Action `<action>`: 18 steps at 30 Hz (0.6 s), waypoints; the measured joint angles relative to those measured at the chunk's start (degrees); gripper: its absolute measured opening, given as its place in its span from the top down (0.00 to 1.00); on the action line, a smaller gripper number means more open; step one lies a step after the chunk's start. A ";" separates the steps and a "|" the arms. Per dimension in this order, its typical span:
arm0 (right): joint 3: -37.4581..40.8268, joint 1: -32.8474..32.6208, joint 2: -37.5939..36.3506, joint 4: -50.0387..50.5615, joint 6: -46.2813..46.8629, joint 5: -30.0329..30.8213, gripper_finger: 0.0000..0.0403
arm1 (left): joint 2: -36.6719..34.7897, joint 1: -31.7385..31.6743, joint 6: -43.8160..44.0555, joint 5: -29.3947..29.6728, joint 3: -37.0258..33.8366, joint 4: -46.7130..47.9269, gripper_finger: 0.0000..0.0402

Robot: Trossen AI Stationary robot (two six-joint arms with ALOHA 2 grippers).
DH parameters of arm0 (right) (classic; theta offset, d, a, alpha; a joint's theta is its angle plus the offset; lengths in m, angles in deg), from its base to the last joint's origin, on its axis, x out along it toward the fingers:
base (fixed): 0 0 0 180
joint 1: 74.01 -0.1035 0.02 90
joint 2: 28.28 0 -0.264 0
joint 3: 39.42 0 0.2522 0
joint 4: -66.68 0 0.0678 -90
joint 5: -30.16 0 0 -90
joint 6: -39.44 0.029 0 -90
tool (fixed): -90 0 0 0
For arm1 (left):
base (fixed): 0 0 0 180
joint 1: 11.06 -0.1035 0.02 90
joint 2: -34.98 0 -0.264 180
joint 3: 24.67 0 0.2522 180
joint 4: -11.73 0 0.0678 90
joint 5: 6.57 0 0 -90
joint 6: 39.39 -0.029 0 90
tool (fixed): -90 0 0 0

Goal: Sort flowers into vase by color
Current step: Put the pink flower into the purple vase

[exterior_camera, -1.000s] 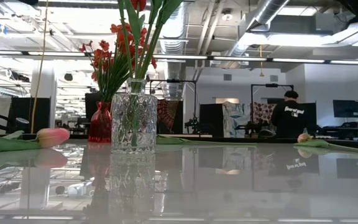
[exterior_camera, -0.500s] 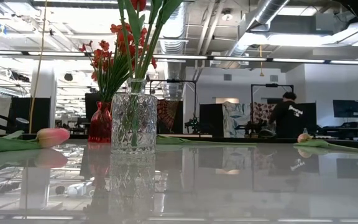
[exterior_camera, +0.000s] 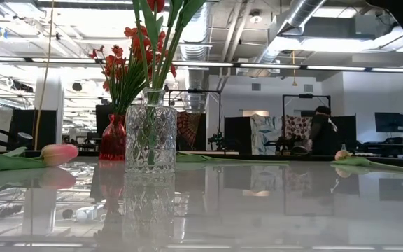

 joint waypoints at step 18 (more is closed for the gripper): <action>0.00 0.81 0.02 -2.71 -2.90 -3.55 0.52 | 24.51 -4.50 -10.38 7.15 11.75 1.83 1.00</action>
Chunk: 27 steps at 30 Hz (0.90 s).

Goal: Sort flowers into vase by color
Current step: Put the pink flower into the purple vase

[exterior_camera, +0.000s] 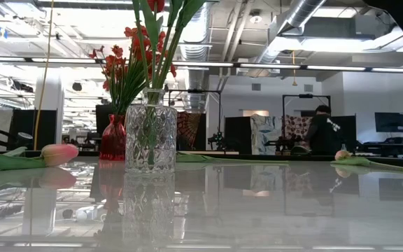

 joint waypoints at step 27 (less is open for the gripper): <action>0.00 -0.86 0.04 -3.83 -2.66 1.49 0.62 | 1.27 -4.84 1.86 -3.87 0.11 0.95 1.00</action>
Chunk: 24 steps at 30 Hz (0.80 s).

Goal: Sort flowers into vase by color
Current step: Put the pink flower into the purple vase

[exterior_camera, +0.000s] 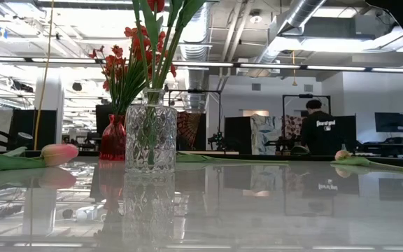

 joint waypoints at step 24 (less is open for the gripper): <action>0.09 -0.76 -5.97 7.02 -1.49 4.96 0.92 | -3.54 0.00 0.88 1.78 3.32 3.83 0.57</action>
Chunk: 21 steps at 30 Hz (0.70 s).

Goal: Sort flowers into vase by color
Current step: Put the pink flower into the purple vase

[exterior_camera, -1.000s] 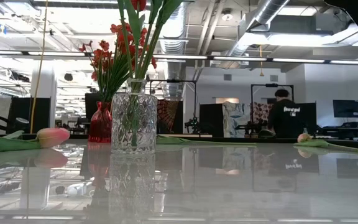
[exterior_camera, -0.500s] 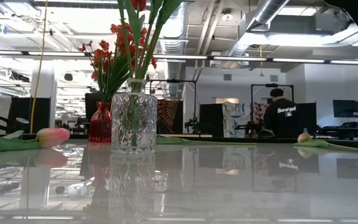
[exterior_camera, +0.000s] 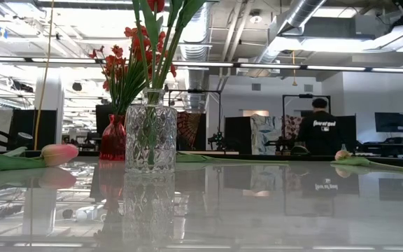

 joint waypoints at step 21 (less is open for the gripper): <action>0.20 -35.66 -6.01 19.27 0.78 34.46 0.94 | -4.74 0.00 8.83 1.71 0.94 10.19 0.47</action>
